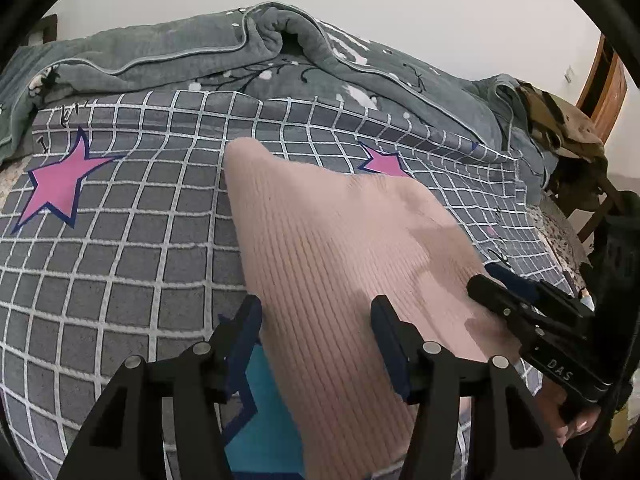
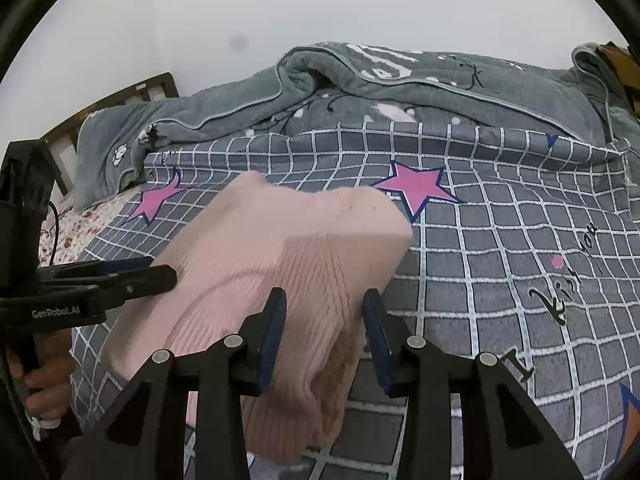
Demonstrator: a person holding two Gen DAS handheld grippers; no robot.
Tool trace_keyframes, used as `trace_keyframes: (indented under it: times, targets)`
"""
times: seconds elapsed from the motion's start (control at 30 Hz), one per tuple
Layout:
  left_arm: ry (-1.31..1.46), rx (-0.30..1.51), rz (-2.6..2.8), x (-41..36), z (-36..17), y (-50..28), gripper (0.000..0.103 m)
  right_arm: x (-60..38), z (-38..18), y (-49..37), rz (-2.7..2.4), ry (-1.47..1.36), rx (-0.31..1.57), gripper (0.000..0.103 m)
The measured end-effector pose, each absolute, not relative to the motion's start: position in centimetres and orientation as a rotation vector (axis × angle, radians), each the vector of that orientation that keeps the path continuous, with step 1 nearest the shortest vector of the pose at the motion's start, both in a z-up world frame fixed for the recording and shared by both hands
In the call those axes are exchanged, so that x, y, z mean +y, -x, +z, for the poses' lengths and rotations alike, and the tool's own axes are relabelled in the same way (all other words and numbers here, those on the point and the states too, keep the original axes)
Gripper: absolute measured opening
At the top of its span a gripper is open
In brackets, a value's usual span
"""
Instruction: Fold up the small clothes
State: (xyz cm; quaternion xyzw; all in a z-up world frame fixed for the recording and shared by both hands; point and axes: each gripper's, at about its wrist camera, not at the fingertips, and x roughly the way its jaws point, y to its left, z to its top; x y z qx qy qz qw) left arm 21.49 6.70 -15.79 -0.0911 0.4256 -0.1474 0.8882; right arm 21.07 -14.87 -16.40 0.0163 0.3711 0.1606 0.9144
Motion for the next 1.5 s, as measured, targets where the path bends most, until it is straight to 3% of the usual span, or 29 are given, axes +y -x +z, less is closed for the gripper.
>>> trace_keyframes:
  times: [0.47, 1.5]
  targets:
    - [0.210, 0.931, -0.318, 6.1, -17.7, -18.3, 0.061, -15.9, -18.4, -19.3, 0.270, -0.007, 0.800, 0.040]
    - [0.149, 0.879, -0.154, 5.3, -9.3, -13.0, 0.061, -16.5, -11.9, -13.5, 0.166, -0.022, 0.852, 0.042]
